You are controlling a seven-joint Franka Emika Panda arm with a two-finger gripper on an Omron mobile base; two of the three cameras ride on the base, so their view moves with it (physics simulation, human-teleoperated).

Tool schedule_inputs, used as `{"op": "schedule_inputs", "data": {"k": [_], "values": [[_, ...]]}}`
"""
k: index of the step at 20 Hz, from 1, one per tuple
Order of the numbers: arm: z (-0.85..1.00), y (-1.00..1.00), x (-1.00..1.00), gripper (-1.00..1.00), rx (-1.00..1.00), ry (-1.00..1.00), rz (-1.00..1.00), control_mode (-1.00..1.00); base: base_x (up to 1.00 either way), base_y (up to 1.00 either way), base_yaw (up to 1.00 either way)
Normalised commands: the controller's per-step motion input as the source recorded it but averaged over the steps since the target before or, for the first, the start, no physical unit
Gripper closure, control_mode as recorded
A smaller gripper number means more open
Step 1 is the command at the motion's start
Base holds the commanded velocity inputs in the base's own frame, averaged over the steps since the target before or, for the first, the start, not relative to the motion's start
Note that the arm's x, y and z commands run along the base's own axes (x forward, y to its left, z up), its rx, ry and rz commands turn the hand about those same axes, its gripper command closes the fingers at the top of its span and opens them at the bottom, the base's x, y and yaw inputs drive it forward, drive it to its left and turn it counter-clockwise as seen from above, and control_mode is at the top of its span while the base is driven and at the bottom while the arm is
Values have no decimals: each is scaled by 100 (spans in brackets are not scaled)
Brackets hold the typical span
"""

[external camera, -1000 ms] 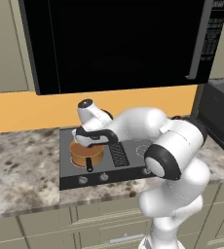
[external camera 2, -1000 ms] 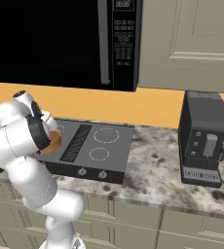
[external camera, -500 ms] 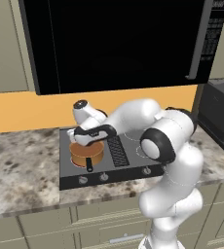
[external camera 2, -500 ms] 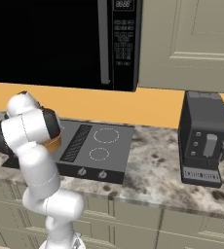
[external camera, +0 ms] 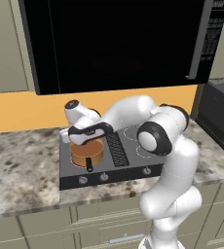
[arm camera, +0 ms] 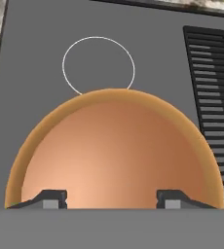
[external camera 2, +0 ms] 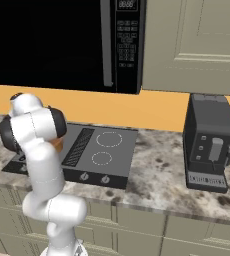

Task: Pick up the sugar cube(s) and place them in the saucepan with hot chocolate.

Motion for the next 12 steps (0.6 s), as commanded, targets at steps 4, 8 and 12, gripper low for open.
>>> {"op": "schedule_inputs", "data": {"k": [4, 8, 12], "values": [[0, 5, -2, -100, 0, -3, 0, -100, 0, 0, 0], [2, -7, -32, -100, 0, -11, -2, -100, 0, 0, 0], [3, -57, -57, -100, 0, -9, -4, -100, 0, 0, 0]]}}
